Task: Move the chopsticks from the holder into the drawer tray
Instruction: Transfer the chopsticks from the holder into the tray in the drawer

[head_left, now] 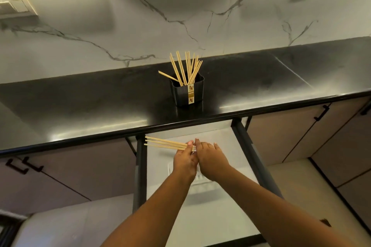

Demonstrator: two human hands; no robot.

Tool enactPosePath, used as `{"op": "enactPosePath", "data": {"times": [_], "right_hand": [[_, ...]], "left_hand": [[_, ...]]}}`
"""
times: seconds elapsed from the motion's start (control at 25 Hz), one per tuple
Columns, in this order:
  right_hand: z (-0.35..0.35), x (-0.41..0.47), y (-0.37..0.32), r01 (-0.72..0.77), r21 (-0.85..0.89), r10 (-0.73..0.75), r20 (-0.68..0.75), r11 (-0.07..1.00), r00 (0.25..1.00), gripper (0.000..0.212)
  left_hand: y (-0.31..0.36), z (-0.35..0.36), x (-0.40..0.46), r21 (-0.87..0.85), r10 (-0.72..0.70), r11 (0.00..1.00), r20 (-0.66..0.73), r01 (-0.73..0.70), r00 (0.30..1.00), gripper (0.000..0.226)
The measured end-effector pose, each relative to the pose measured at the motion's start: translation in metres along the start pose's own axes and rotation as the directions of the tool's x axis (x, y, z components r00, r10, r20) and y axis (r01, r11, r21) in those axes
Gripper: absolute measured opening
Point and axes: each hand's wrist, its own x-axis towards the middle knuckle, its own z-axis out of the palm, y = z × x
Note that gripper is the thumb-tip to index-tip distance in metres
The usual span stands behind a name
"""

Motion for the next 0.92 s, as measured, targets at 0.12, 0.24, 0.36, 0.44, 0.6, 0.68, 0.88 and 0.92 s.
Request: {"op": "enactPosePath", "data": {"times": [0.12,0.24,0.36,0.44,0.6,0.68,0.88,0.92], "right_hand": [[0.030,0.004,0.026,0.024,-0.043,-0.026,-0.066,0.999,0.997,0.029],[0.047,0.012,0.061,0.059,-0.075,-0.058,0.007,0.995,0.998,0.017],[0.072,0.022,0.093,0.066,-0.063,-0.059,0.117,0.996,0.991,0.025],[0.089,0.030,0.103,0.078,-0.119,-0.050,0.226,0.990,0.973,0.030],[0.114,0.042,0.104,0.100,-0.252,0.014,0.415,0.963,0.909,0.034],[0.118,0.052,0.103,0.142,-0.280,0.000,0.454,0.949,0.891,0.036],[0.113,0.070,0.104,0.225,-0.312,-0.059,0.464,0.923,0.884,0.032],[0.112,0.071,0.103,0.235,-0.305,-0.068,0.470,0.923,0.880,0.030]], "left_hand": [[-0.017,-0.008,0.022,0.051,-0.074,0.996,-0.089,0.079,0.993,0.016],[-0.009,-0.032,0.049,0.011,-0.057,0.998,-0.199,0.060,0.978,0.015],[0.010,-0.071,0.076,-0.016,0.022,0.999,-0.364,-0.030,0.931,0.011],[0.010,-0.091,0.083,0.153,0.163,0.983,-0.444,-0.105,0.881,0.015],[-0.019,-0.111,0.080,0.955,0.469,0.135,0.174,-0.265,0.866,0.016],[-0.035,-0.113,0.087,0.936,0.098,-0.201,0.313,-0.289,0.945,0.038],[-0.049,-0.109,0.099,0.838,-0.149,-0.492,0.185,-0.235,0.971,0.065],[-0.048,-0.108,0.099,0.846,-0.142,-0.483,0.180,-0.227,0.973,0.066]]}}
